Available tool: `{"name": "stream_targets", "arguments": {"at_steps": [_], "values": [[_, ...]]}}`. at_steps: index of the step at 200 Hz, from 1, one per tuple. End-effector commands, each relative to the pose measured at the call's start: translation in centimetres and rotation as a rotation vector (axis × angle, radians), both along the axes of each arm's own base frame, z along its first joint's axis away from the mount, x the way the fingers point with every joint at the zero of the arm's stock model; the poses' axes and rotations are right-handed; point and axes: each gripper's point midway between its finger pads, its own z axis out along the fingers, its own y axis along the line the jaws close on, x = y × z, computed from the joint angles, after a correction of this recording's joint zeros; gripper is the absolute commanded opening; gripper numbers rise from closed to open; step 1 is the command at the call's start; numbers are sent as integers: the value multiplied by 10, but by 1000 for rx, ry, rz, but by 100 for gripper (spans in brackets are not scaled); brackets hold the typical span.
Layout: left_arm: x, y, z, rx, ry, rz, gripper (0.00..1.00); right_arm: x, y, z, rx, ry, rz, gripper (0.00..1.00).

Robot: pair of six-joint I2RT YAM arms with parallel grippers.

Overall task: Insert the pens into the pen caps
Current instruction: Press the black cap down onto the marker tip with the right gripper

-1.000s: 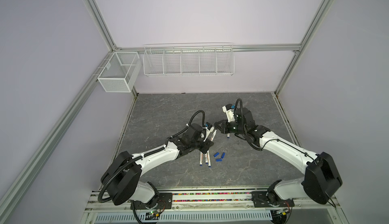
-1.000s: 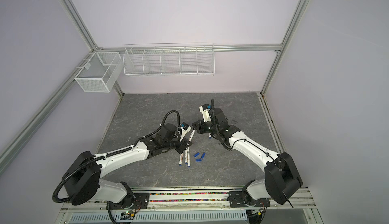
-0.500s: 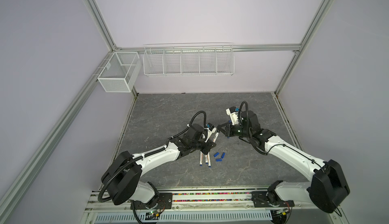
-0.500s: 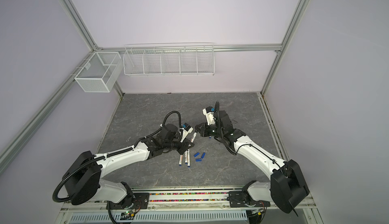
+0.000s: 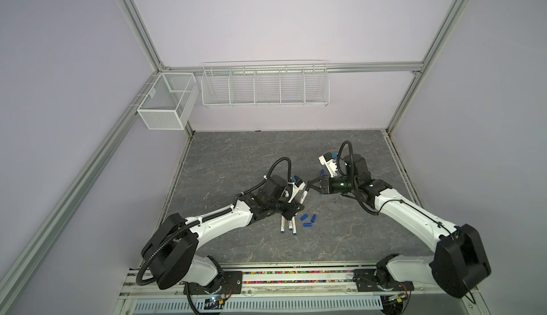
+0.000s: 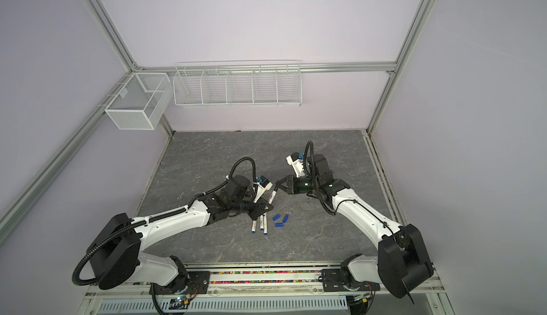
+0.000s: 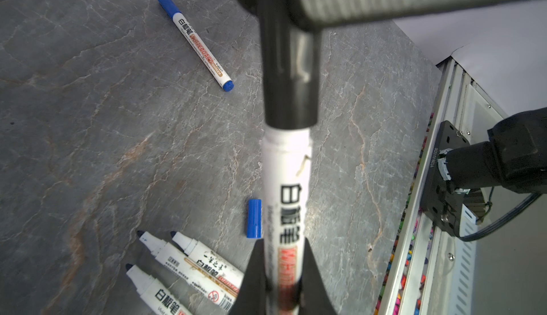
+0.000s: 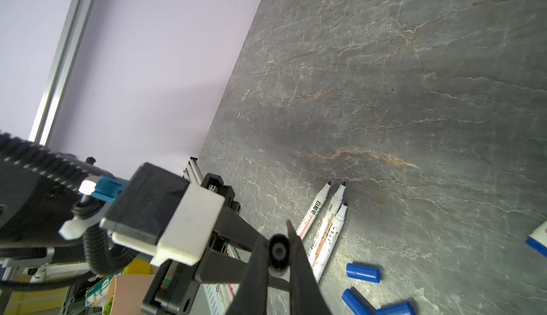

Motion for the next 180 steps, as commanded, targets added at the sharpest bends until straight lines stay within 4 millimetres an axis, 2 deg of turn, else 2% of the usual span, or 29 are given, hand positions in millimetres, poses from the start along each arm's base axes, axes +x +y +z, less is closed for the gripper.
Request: {"name": "stream_targets", "arguments": {"at_steps": [1,38,80,102,121,140,157,180], "values": [[35,-11,44,-108,-136,81,0,-74,13,-16,53,243,262,10],[37,-14,48,-114,-141,76,0,-97,17,-22,45,289,342,10],[42,-15,58,-133,-162,85,0,-112,16,-44,-48,329,362,10],[56,-14,82,-222,-187,127,0,-115,15,-65,-111,361,356,10],[75,-7,116,-355,-196,176,0,-114,14,-79,-130,387,340,9],[86,-2,144,-441,-211,183,0,-111,15,-87,-131,400,324,8],[87,-3,156,-456,-226,165,0,-105,15,-90,-113,405,303,7],[80,-6,151,-457,-205,129,0,-96,14,-87,-92,392,273,7]]}}
